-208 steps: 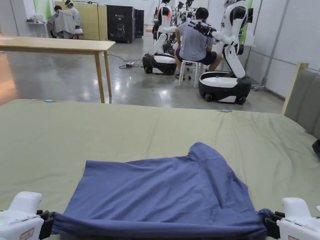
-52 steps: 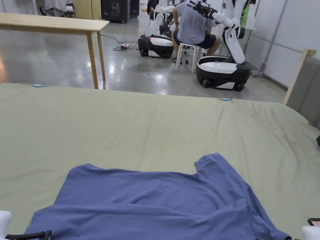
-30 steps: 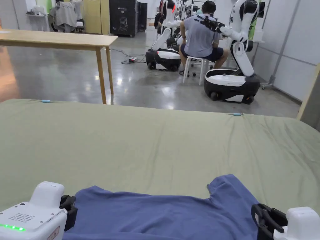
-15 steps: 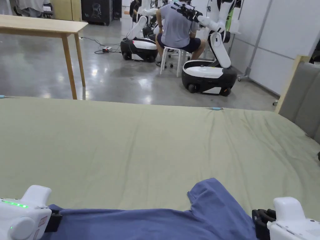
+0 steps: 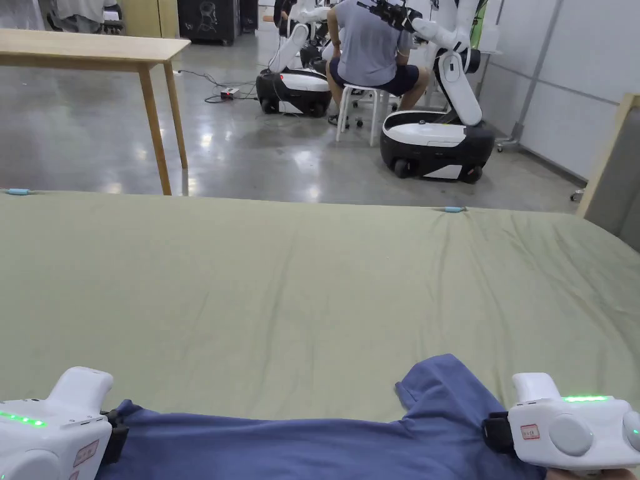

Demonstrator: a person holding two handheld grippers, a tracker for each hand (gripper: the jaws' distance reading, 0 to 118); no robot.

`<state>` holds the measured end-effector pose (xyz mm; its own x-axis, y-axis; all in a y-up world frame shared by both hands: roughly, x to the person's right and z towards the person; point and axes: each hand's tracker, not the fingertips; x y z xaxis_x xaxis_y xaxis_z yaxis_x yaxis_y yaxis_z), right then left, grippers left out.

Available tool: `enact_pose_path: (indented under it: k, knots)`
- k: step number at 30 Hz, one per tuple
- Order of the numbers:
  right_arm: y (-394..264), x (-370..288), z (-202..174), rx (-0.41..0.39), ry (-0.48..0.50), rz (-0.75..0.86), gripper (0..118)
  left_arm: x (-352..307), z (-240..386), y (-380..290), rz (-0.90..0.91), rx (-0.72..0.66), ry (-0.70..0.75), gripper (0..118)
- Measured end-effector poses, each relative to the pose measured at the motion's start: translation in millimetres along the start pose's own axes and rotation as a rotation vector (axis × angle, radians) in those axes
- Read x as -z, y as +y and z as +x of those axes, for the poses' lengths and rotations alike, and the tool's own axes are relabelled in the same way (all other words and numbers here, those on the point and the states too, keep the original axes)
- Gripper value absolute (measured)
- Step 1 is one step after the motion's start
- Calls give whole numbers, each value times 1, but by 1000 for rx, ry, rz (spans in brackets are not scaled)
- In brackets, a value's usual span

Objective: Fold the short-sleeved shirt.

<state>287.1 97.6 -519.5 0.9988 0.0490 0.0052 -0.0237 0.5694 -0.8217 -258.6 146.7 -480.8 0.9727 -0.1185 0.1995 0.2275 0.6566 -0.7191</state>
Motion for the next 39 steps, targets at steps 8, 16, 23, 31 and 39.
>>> enact_pose_path:
  k: [8, 16, 23, 31, 39]
  knots:
    - [-8, -80, 7, -38, 45, 148, 1, -48, -2, 6, 88, -34, -14, 4]
    - [-70, -226, -1, -106, 114, 414, 1, -181, -11, -53, 246, -110, -66, 4]
    - [-173, -233, -7, -109, 107, 293, 1, -196, -7, -158, 76, -134, -97, 4]
    - [-221, -207, -10, -26, 80, 226, 22, -182, 17, -188, 91, -129, -44, 66]
    - [-178, -300, -61, -33, 93, 704, 102, -266, 50, -133, 575, -109, 5, 115]
